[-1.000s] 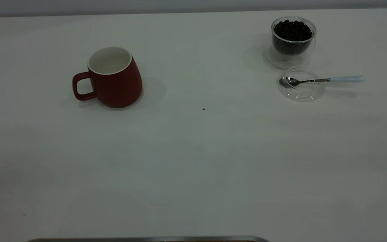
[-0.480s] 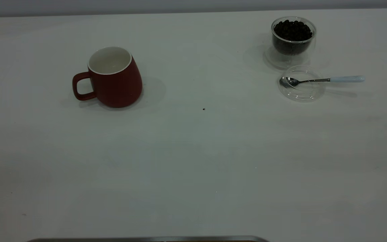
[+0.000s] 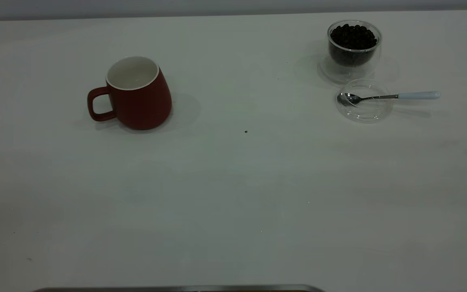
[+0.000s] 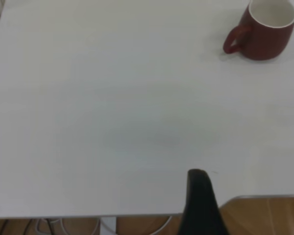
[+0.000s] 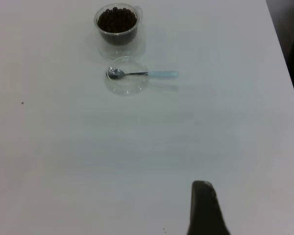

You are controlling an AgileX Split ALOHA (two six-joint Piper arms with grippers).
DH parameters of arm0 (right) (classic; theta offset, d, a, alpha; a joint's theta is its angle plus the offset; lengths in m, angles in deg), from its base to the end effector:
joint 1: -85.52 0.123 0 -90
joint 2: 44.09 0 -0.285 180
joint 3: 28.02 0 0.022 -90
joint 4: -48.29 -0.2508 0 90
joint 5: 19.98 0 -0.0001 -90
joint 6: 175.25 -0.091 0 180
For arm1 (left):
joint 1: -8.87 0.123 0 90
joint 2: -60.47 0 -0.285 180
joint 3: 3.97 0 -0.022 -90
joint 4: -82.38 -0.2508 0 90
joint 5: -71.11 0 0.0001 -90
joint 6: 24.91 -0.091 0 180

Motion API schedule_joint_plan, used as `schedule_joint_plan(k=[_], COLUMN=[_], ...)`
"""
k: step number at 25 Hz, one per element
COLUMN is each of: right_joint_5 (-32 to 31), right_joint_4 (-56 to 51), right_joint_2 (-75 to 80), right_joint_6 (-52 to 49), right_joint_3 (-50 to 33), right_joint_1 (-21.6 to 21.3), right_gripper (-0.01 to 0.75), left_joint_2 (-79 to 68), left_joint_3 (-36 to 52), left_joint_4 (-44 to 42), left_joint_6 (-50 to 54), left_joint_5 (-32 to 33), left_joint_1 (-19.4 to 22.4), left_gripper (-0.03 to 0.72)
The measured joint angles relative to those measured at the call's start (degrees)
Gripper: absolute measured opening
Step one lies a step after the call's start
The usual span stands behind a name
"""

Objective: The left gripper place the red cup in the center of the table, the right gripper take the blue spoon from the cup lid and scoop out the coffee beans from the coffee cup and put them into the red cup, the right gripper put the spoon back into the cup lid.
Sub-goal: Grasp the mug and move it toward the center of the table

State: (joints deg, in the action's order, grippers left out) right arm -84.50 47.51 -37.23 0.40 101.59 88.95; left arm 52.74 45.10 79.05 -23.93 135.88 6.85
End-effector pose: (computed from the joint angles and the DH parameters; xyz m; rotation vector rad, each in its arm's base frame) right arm -0.0067 0.0007 0.2632 0.0160 2.1267 0.0969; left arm -0.0070 0.0050 0.2695 0.0143 2.1205 0.0394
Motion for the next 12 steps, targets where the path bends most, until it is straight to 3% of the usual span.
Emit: schedule_joint_plan(k=[6, 12], right_joint_5=[0.0, 0.0], right_joint_4=[0.0, 0.0], right_joint_2=[0.0, 0.0], right_joint_6=[0.0, 0.0], right_joint_3=[0.0, 0.0], right_joint_1=[0.0, 0.0], right_gripper=[0.525, 0.525], left_joint_2=[-17.6, -39.5], left_joint_3=[-3.6, -8.0], left_joint_4=[-1.4, -1.5], left_joint_6=[-0.4, -4.2], left_joint_5=[-5.5, -15.3], left_joint_1=[0.0, 0.0], left_gripper=[0.587, 0.587])
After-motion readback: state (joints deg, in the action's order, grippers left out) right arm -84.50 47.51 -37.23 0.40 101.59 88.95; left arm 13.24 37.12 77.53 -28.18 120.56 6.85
